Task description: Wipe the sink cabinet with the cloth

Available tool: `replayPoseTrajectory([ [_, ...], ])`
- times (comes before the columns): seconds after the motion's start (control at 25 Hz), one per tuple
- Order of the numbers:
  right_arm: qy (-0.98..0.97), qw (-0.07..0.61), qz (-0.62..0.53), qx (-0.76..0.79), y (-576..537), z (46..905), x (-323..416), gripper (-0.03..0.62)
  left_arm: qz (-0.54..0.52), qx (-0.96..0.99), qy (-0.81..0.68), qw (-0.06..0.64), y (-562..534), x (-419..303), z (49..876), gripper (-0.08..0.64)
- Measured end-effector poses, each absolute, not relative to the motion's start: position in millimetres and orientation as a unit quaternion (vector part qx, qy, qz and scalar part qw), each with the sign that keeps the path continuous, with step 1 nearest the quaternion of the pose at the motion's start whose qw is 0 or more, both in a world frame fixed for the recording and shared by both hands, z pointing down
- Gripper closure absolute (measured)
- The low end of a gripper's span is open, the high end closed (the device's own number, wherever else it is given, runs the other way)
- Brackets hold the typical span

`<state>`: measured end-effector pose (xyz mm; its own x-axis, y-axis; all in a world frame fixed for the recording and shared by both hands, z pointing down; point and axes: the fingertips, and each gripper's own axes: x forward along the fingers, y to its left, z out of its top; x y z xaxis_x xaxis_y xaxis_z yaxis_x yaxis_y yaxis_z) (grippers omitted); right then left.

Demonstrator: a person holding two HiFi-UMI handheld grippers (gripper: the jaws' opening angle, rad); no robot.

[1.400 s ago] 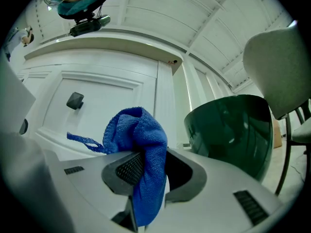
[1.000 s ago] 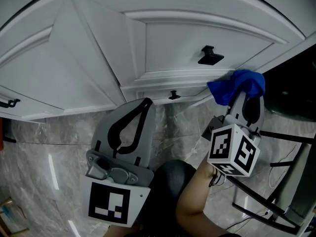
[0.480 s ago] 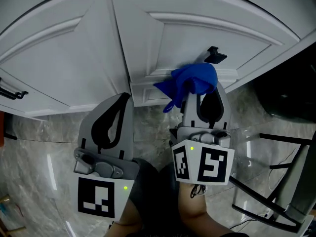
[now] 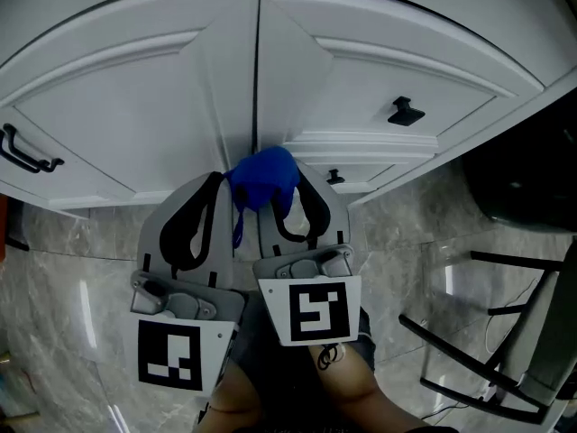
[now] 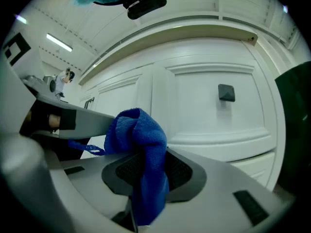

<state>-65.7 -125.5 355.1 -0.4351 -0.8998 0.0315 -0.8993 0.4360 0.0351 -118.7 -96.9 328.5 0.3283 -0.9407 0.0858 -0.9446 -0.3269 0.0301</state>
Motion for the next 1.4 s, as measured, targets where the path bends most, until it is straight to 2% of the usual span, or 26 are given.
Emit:
replayPoseTrajectory([
  [0.2,-0.846,0.049,0.005,0.531,-135,379,-69,0.476,0.022,0.813,-0.580,0.042,-100,-122,331,0.557],
  [1.4,-0.850,0.040,0.015,0.526,-141,380,-61,0.476,0.046,0.829,-0.556,0.040,-100,-96,336,0.557],
])
